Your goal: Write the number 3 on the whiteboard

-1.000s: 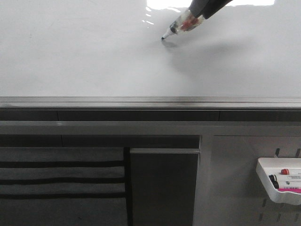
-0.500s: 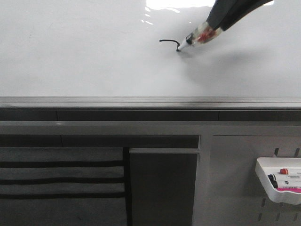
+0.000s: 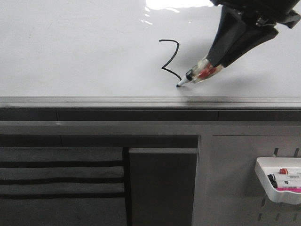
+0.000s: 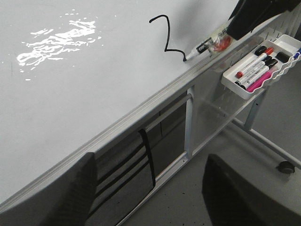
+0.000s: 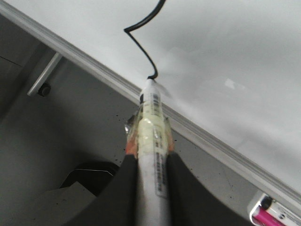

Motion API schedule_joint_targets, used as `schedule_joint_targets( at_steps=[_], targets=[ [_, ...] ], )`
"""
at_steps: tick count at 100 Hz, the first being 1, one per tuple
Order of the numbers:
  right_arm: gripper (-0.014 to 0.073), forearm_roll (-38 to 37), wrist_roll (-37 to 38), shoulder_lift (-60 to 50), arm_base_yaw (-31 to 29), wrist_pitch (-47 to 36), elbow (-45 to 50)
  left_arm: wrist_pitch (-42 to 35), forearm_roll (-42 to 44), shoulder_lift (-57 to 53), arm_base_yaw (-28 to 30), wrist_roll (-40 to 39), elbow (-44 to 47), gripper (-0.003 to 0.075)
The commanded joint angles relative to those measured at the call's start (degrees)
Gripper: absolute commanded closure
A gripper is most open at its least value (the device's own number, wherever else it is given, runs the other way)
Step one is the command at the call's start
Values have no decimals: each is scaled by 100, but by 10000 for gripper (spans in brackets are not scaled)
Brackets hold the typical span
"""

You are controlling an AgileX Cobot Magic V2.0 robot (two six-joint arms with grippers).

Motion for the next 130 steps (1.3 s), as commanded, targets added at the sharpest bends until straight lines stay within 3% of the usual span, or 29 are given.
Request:
schedule_joint_targets(
  at_steps=[1, 10, 19, 41, 90, 130],
  targets=[
    [590, 130, -43, 32, 245, -966, -127, -326, -209, -21, 19, -40, -158, 283],
    [590, 206, -43, 227, 450, -1096, -348, -326, -209, -21, 19, -40, -158, 283],
    [590, 206, -80, 202, 463, -723, -504, -326, -209, -21, 19, -40, -158, 283],
    [590, 1115, -1243, -900, 531, -589, 43, -326, -209, -21, 19, -40, -158, 283],
    [590, 1115, -1491, -2859, 531, -21, 1447, -326, -209, -21, 19, -40, -158, 283],
    [590, 1115, -2326, -3175, 531, 463, 1732, -449, -319, -12, 19, -40, -158, 283]
  ],
)
